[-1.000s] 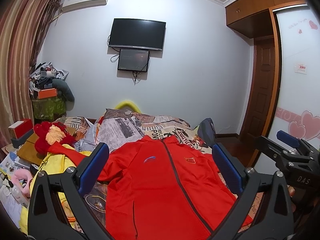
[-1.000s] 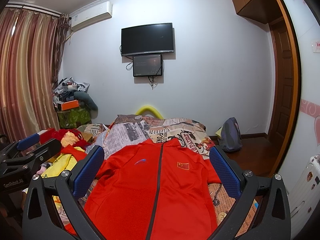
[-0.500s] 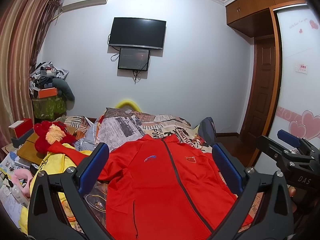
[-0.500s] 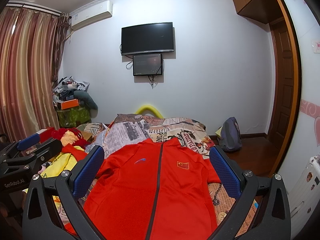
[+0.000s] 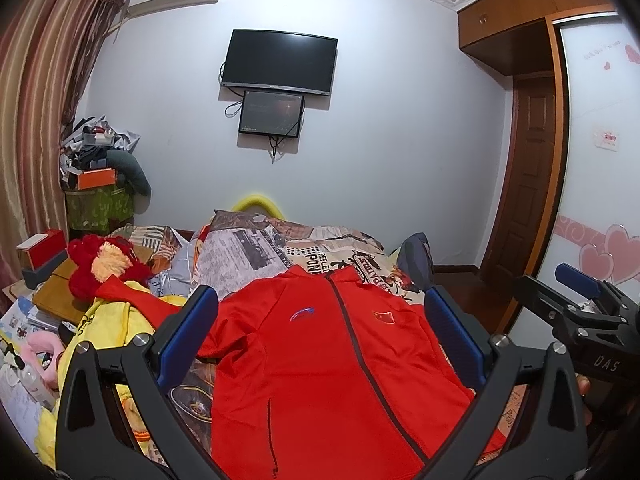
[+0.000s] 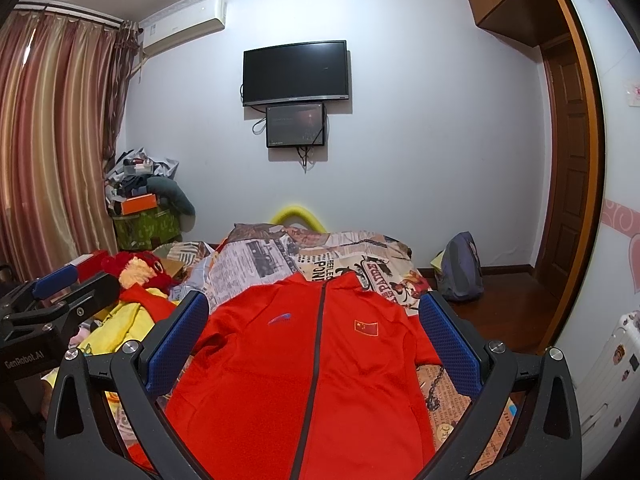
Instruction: Fold large clothes
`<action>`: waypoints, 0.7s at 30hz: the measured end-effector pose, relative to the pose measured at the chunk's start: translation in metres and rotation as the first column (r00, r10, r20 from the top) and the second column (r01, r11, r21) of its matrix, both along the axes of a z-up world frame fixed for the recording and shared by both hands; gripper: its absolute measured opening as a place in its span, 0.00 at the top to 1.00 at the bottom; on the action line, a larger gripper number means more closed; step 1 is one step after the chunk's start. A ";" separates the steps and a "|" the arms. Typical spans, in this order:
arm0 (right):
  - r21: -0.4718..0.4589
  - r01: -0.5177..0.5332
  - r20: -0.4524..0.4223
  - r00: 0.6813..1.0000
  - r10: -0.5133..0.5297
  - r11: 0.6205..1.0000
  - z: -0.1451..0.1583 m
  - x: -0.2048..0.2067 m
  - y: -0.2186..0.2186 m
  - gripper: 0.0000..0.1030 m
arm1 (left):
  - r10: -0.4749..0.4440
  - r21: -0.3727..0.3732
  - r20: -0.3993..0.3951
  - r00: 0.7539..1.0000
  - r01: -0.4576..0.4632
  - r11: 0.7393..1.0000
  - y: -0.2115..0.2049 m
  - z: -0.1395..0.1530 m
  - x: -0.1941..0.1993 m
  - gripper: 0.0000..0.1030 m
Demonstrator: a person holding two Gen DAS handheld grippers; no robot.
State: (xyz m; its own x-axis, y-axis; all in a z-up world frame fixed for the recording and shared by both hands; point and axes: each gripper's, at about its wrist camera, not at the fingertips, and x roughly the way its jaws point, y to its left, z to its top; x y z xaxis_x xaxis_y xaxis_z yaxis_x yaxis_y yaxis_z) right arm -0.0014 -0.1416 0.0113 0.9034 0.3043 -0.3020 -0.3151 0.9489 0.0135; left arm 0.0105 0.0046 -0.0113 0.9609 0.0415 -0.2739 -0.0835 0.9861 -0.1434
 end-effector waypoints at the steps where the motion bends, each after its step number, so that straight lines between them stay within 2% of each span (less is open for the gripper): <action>1: -0.001 0.000 -0.005 1.000 0.000 1.000 -0.001 0.002 0.000 0.00 | 0.002 -0.002 -0.003 1.000 -0.002 1.000 0.001 0.000 0.001 0.00; 9: -0.027 0.001 -0.050 0.999 -0.003 1.000 -0.011 0.022 0.005 0.00 | 0.022 -0.028 -0.035 0.999 -0.023 0.999 0.022 -0.011 0.020 0.00; 17: -0.083 -0.002 -0.117 0.993 -0.008 0.997 -0.026 0.060 0.015 0.00 | 0.092 -0.057 -0.070 0.993 -0.096 0.994 0.063 -0.029 0.055 0.00; 21: -0.133 0.079 -0.155 0.983 -0.099 0.988 -0.035 0.087 0.020 0.00 | 0.139 -0.037 -0.102 0.985 -0.144 0.989 0.094 -0.040 0.079 0.00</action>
State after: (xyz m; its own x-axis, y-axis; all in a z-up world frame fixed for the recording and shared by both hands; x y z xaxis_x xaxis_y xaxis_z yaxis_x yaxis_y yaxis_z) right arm 0.0859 -0.1215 -0.0242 0.8616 0.1752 -0.4765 -0.2328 0.9704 -0.0641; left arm 0.0894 0.0986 -0.0517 0.9142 0.1611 -0.3718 -0.2377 0.9563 -0.1703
